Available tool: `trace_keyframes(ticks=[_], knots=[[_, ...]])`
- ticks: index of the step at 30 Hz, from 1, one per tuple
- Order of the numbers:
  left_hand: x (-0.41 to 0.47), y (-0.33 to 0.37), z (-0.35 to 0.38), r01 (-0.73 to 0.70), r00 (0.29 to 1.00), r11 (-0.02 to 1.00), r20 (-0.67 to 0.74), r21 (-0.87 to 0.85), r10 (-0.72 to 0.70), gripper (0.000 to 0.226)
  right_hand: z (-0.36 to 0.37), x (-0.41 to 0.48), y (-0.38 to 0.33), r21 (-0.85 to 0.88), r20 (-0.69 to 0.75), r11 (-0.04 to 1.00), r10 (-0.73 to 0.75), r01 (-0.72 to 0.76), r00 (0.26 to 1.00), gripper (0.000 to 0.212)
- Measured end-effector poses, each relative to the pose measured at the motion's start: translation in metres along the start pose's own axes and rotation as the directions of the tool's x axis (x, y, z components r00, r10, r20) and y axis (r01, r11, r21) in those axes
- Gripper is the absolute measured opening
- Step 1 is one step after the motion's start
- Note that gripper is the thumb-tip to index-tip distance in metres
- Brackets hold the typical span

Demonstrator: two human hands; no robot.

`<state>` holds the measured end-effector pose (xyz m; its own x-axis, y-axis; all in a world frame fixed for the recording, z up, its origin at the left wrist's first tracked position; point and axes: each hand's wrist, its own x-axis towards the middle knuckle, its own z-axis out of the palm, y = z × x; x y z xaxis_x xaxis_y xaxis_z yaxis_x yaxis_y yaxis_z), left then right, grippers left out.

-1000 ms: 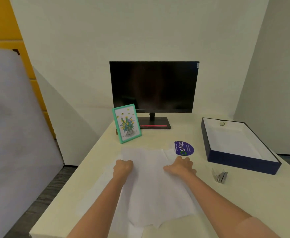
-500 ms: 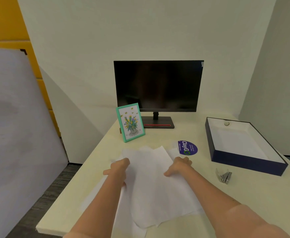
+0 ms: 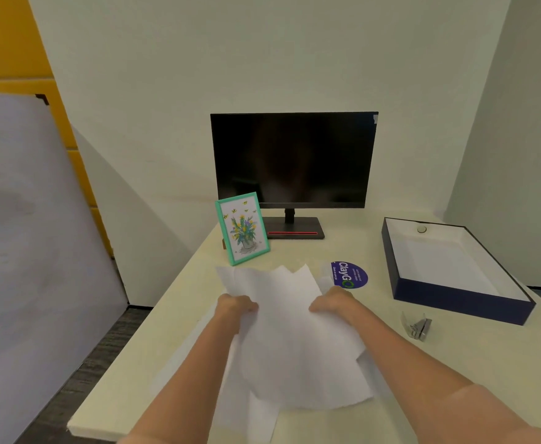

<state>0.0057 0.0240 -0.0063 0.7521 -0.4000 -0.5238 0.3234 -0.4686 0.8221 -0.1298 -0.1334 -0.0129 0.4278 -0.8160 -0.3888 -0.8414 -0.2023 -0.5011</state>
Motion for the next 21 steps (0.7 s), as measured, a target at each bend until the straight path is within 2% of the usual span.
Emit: trace_keyframes(ticks=[2,5,7,9,11,14,17,21], knots=[[0.011,0.008,-0.013,-0.023,0.999,0.997,0.046,0.076,0.019,0.070,-0.010,-0.014,-0.002,0.096,0.025,0.995,-0.017,0.014,1.000,0.044],[0.029,0.015,-0.031,-0.080,0.997,0.970,0.033,0.229,0.075,0.066,-0.022,-0.030,-0.003,0.193,0.141,0.981,-0.015,-0.012,0.990,0.022],[0.034,0.020,-0.037,-0.121,0.992,0.933,0.023,0.338,0.121,0.066,-0.022,-0.038,-0.002,0.193,0.225,0.980,0.006,-0.051,0.974,0.018],[0.036,0.020,-0.036,-0.091,0.993,0.868,-0.022,0.488,0.117,0.057,-0.014,-0.042,-0.003,0.206,0.290,0.974,0.033,-0.096,0.956,0.016],[0.034,0.015,-0.033,-0.032,0.988,0.779,-0.096,0.626,0.118,0.049,-0.003,-0.045,-0.004,0.246,0.307,0.961,0.045,-0.126,0.951,0.015],[0.023,0.005,-0.025,-0.006,0.977,0.676,-0.140,0.737,0.162,0.040,0.010,-0.052,-0.010,0.361,0.265,0.925,0.017,-0.116,0.964,0.011],[0.025,-0.004,-0.018,0.011,0.974,0.646,-0.154,0.763,0.165,0.037,0.017,-0.046,-0.012,0.379,0.183,0.924,-0.033,-0.039,0.983,0.042],[0.030,-0.006,-0.017,0.023,0.970,0.649,-0.173,0.760,0.168,0.037,0.017,-0.050,-0.017,0.408,0.196,0.912,-0.032,-0.051,0.980,0.052]])
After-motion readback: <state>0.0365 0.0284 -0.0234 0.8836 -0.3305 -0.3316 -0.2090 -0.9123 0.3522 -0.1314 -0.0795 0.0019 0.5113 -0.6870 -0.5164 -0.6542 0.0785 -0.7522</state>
